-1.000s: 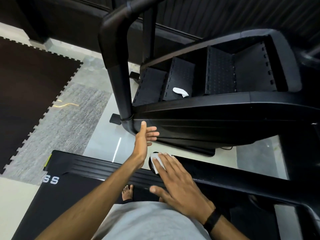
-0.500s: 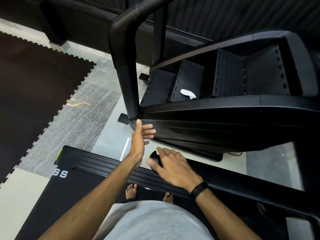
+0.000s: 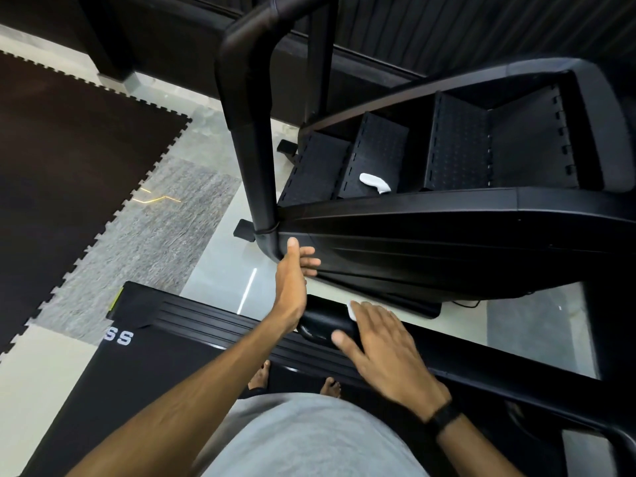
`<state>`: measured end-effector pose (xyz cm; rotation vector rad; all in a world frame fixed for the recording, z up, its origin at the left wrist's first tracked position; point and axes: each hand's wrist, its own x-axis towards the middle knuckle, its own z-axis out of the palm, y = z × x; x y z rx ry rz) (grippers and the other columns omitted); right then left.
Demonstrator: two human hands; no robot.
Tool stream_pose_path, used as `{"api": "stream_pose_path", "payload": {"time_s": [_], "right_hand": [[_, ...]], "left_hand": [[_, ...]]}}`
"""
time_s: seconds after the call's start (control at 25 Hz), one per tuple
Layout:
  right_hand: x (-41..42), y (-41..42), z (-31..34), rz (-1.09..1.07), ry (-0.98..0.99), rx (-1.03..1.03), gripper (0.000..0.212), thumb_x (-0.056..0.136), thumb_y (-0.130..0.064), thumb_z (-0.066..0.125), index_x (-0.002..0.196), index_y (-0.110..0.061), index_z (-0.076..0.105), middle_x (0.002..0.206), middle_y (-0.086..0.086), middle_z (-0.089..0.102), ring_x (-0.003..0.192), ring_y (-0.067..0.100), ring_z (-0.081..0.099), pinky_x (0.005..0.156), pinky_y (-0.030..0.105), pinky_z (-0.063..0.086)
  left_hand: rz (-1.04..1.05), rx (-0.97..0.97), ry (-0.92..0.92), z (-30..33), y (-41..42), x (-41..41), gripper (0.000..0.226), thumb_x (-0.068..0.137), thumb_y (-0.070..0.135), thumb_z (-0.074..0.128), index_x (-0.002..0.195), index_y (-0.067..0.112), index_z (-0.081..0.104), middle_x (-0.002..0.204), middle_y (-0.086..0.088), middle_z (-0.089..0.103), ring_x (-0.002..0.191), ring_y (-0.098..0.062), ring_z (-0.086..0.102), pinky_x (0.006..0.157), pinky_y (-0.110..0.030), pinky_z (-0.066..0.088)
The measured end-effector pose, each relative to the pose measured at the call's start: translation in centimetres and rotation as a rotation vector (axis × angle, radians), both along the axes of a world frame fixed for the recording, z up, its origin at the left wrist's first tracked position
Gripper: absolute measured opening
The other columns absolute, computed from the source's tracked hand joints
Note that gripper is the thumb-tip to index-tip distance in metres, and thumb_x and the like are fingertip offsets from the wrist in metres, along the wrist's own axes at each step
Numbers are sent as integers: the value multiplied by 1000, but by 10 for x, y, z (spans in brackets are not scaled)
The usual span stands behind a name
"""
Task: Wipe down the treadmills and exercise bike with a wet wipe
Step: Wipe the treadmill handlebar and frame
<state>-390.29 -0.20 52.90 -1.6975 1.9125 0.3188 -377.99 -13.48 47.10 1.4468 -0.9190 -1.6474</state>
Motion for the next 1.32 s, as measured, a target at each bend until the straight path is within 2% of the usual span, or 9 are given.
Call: {"api": "stream_pose_path", "payload": {"time_s": [0.16,0.36,0.44,0.6,0.72,0.84,1.0,1.2,1.32], "right_hand": [[26,-49,-16,-39,-78,-22,81,97,-69,10,152,-15,33,152,12,44,140,30,39,117,44,26],[32,3,5,161,-74,-81,89,89,-75,-1,160,-23,-10,168,5,-12,154,17,-17,123,34,-15],[15,16,8,113,-39,-33,86,89,-77,-1,158,-29,-18,166,0,-20,151,14,-24,122,32,-17],[-5,-23,0,-94,-22,76,85,92,-75,9,155,-23,30,160,6,35,147,25,30,119,37,21],[11,-71,-10,-117,-176,137,68,101,-66,14,141,-26,50,147,6,53,136,28,46,106,39,34],[32,-59,-12,14,-200,4,53,107,-52,19,144,-23,42,151,5,47,140,26,40,111,38,30],[11,8,7,127,-79,-45,76,96,-69,7,161,-31,-3,168,-9,-4,153,7,-9,123,28,-9],[-9,-28,-6,-101,16,35,84,90,-75,9,151,-24,36,155,4,43,142,24,39,113,36,29],[27,-44,-13,16,-40,11,84,95,-73,14,157,-16,25,162,11,30,149,27,28,120,41,21]], "left_hand": [[41,16,28,-1,-1,2,56,106,51,22,101,18,67,92,-5,73,79,-20,62,73,-32,44],[72,34,59,-3,-2,4,55,107,49,23,102,15,66,90,-6,71,77,-20,59,69,-27,43],[80,17,45,-4,0,3,56,108,47,23,106,11,66,92,-9,70,77,-19,59,65,-22,42],[59,-5,21,-4,1,2,59,107,49,23,112,8,66,100,-15,71,79,-18,59,65,-19,42],[63,-7,12,-2,3,2,59,107,49,24,113,9,66,103,-15,72,82,-19,61,66,-20,42],[89,3,31,-1,4,5,59,107,49,25,113,8,66,104,-16,72,82,-19,61,66,-19,42],[100,-17,28,-1,4,4,57,107,47,25,112,7,66,106,-20,70,82,-19,60,64,-14,43],[58,-36,21,-3,3,2,57,107,48,25,111,9,66,104,-18,71,81,-20,60,67,-20,43],[55,0,42,-2,0,4,59,107,49,24,109,8,67,97,-15,72,80,-22,60,63,-20,43]]}}
